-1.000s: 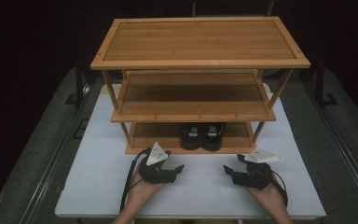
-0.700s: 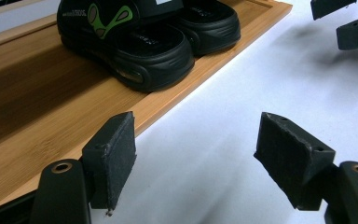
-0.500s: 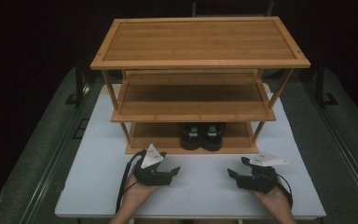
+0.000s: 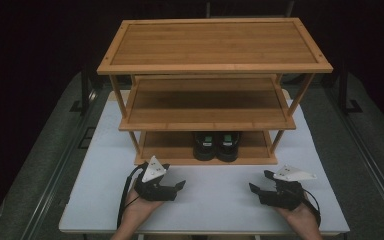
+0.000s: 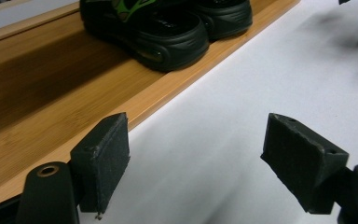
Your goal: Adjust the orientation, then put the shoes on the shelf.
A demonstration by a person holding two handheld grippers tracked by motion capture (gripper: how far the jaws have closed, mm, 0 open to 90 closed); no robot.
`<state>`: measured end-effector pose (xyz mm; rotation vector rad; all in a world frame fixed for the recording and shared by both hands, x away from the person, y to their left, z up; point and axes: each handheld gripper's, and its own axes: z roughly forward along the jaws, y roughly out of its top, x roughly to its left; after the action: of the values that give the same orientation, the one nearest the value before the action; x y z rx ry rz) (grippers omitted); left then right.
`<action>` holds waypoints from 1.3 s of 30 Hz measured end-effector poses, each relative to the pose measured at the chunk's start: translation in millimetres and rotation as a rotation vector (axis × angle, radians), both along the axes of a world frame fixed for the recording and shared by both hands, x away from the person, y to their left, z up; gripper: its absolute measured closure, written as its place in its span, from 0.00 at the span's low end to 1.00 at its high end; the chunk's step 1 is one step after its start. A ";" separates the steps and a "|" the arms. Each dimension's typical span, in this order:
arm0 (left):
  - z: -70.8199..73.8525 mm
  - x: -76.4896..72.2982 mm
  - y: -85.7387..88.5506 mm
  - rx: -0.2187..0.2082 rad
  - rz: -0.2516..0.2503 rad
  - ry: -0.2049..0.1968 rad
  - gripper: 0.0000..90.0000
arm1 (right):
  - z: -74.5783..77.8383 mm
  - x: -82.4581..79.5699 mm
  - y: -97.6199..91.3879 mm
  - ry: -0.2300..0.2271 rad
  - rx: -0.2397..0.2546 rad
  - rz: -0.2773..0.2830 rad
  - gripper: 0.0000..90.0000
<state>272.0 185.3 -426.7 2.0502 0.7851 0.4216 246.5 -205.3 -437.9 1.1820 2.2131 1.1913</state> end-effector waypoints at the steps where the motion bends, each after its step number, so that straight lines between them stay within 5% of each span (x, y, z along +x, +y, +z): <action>1: 0.2 -0.3 0.9 0.001 0.002 0.000 0.24 | -0.2 -0.2 -0.9 0.001 -0.001 -0.002 0.31; 39: -1.1 -15.2 37.3 0.008 0.046 0.002 0.22 | 0.0 -15.6 -23.5 0.007 0.005 -0.026 0.31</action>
<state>256.8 222.6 -427.7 2.0432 0.8349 0.4487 230.9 -228.8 -437.9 1.2152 2.1946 1.1847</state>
